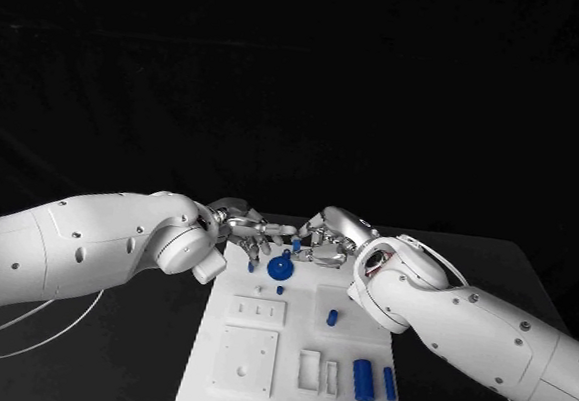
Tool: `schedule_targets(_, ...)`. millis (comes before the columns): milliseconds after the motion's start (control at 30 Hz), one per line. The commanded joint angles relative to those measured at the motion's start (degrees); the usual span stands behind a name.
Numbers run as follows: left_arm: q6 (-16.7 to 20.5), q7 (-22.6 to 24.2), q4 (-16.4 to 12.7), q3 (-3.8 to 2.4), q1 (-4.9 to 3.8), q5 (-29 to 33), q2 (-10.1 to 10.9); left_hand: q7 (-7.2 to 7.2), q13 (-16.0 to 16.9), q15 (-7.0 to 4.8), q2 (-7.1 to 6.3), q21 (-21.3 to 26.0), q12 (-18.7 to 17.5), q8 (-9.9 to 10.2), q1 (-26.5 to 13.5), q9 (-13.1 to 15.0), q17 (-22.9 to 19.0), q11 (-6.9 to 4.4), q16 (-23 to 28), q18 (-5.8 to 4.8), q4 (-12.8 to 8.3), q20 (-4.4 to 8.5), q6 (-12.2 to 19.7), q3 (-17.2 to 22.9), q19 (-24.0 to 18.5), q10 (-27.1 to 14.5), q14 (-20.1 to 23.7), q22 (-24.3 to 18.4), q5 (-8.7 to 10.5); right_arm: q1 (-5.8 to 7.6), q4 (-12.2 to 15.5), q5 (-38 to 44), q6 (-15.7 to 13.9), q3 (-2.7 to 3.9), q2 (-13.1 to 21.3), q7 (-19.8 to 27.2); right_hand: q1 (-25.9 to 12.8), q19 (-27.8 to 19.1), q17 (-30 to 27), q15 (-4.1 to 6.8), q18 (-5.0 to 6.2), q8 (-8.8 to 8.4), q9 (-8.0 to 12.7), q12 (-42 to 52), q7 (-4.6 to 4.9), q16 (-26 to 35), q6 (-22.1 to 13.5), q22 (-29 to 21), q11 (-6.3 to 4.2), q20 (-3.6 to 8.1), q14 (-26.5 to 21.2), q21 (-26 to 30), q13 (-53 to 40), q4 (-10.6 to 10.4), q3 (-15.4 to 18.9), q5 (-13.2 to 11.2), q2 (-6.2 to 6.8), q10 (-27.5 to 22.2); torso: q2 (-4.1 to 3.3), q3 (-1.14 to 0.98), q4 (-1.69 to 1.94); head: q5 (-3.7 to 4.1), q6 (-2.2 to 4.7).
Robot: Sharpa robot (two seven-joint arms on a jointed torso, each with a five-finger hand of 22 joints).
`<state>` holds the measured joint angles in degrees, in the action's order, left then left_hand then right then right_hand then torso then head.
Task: Assemble the parts on the task board
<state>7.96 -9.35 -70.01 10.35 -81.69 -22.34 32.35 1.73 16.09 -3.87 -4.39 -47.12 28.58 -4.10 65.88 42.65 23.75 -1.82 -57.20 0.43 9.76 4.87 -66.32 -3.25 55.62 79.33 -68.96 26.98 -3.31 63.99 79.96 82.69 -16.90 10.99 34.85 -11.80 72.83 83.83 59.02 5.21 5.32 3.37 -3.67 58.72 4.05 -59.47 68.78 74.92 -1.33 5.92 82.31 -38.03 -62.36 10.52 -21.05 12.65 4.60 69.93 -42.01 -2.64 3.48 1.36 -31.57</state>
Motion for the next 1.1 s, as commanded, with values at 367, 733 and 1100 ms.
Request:
schedule_targets(367,0.8,-4.3,-0.7,0.32,-0.08,-5.3,-0.8,0.29,-0.4,0.21,0.13,0.5,-0.6,0.3,0.1,-2.0,-0.6,0.16,0.3,-0.14,-0.3,-0.12,0.5,0.0,-0.4,-0.4,0.4,-0.1,-0.17,-0.04,0.4,2.0,-0.4,-0.07,-1.4,-2.8,0.1,3.1,0.1,-0.06,-0.14,0.21,-0.1,-0.1,-0.09,0.4,0.5,4.2,-0.21,0.32,0.4,-0.5,0.0,-0.5,-0.2,0.9,0.73,0.4,-0.1,0.12,0.01,-0.23,0.27)
schedule_targets(733,1.6,-4.4,-1.2,0.35,-0.08,-5.0,-0.6,0.31,-0.6,0.2,2.02,0.6,-0.9,0.3,0.1,-3.1,-0.9,0.14,0.2,-0.11,-2.0,-0.13,0.4,-0.8,-0.3,-0.2,0.3,-0.1,-0.48,-0.27,0.4,2.5,-0.1,-0.4,-2.3,-3.1,0.2,3.1,0.2,-0.05,-0.19,0.21,-0.1,-0.1,-0.13,0.4,0.6,4.2,-0.22,0.34,0.5,-0.6,-0.1,-0.7,-0.1,1.3,0.88,0.4,-0.16,0.1,0.03,-0.21,0.53)
schedule_targets(1100,1.0,-4.5,-1.4,0.35,-0.08,-4.3,-0.7,0.22,-0.7,0.14,4.09,0.6,-1.0,0.3,0.8,-3.6,-1.0,0.05,0.0,-0.15,-4.8,-0.09,-0.1,-2.1,-0.3,0.1,0.3,0.1,-0.67,-0.56,0.0,3.0,-0.1,-0.52,-2.8,-4.0,0.1,3.2,0.2,-0.05,-0.22,0.2,-0.1,-0.1,-0.12,0.4,0.6,4.2,-0.23,0.34,0.5,-0.7,-0.1,-0.8,-0.1,1.3,0.82,0.4,-0.19,0.05,0.13,-0.26,0.15)
